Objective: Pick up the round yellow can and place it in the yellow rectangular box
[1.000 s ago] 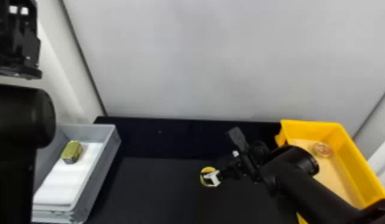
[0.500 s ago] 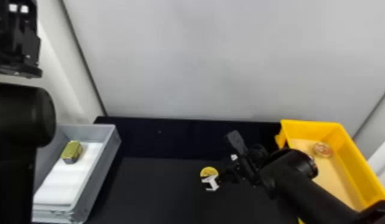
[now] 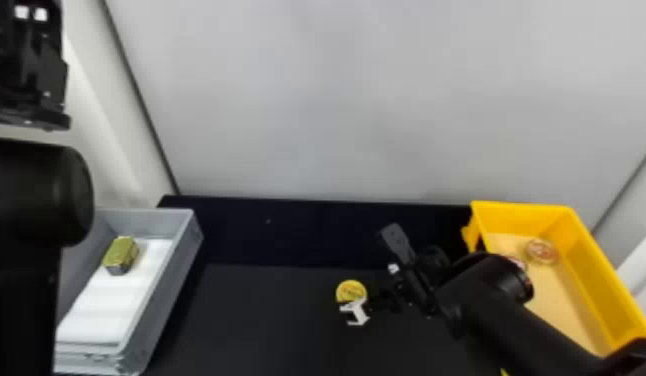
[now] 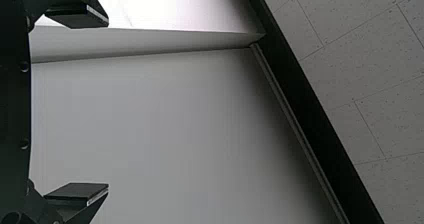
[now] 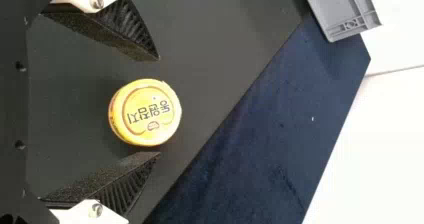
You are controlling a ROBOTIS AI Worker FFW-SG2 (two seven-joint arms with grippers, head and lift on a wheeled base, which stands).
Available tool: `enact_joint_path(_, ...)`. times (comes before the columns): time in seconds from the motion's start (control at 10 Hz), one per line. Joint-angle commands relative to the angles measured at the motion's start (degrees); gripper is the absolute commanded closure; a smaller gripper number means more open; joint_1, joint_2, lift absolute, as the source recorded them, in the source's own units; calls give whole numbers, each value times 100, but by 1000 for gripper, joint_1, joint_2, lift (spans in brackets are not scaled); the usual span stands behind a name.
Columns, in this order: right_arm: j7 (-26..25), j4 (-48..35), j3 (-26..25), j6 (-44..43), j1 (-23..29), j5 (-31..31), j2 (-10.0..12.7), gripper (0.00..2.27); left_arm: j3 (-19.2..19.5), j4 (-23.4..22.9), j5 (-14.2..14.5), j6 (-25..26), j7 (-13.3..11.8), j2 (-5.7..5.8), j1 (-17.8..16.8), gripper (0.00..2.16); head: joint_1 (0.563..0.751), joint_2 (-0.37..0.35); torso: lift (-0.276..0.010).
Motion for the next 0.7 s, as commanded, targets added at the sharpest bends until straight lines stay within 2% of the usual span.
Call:
enact_joint_path(0.0,-20,80,-5,-40,-1,0,5,113,-39,30,1,0,0,0,-35,116,663,54,-10)
enact_joint_path(0.6,-116,291,-40,-234,-1,-88,5,117,-66,48,1,-18,-17,9,-79,116,663,54,-10)
